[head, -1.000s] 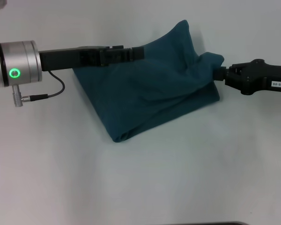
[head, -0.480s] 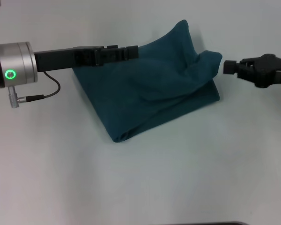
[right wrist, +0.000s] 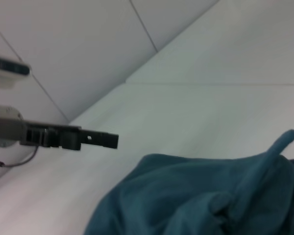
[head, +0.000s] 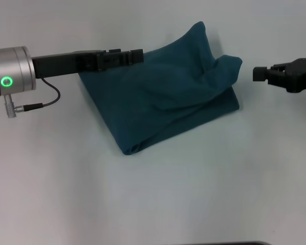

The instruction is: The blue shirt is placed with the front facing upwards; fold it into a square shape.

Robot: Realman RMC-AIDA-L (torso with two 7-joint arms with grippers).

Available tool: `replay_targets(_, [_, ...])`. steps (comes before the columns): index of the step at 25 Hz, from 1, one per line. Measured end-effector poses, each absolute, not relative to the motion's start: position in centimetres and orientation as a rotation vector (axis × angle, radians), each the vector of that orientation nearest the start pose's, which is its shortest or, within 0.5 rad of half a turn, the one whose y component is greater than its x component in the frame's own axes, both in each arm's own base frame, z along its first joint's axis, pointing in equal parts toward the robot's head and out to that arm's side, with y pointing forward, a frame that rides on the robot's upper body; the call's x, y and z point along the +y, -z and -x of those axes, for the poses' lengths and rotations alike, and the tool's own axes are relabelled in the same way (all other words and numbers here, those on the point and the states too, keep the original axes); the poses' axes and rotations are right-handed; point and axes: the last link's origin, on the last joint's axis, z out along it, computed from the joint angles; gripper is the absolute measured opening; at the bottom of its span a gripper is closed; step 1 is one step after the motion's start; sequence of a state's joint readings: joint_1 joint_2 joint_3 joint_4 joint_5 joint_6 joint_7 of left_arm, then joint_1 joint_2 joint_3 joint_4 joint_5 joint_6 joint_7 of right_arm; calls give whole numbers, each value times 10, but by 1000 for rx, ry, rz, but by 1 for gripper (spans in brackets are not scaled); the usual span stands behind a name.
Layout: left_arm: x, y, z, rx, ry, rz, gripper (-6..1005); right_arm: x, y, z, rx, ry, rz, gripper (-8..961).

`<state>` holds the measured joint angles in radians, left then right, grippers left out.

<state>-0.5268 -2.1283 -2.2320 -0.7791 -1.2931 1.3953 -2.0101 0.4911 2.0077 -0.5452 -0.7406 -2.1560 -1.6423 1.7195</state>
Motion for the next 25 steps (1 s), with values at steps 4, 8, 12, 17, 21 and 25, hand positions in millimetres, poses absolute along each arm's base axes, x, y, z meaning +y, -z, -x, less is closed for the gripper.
replay_targets(4, [354, 17, 229, -1326, 803, 2528, 934, 318, -51, -311, 1090, -604, 2537, 6])
replay_targets(8, [358, 18, 233, -1357, 789, 2507, 934, 314, -56, -320, 1097, -640, 2494, 7])
replay_targets(12, [356, 17, 238, -1370, 788, 2488, 933, 310, -48, -323, 1001, -589, 2533, 93])
replay_targets(17, [351, 15, 244, -1359, 786, 2488, 933, 310, -42, -322, 905, -581, 2531, 382])
replay_targets(21, [351, 15, 244, -1351, 784, 2487, 933, 313, -44, -319, 857, -617, 2509, 580])
replay_targets(25, [355, 13, 242, -1325, 800, 2477, 934, 317, -45, -316, 813, -624, 2511, 770])
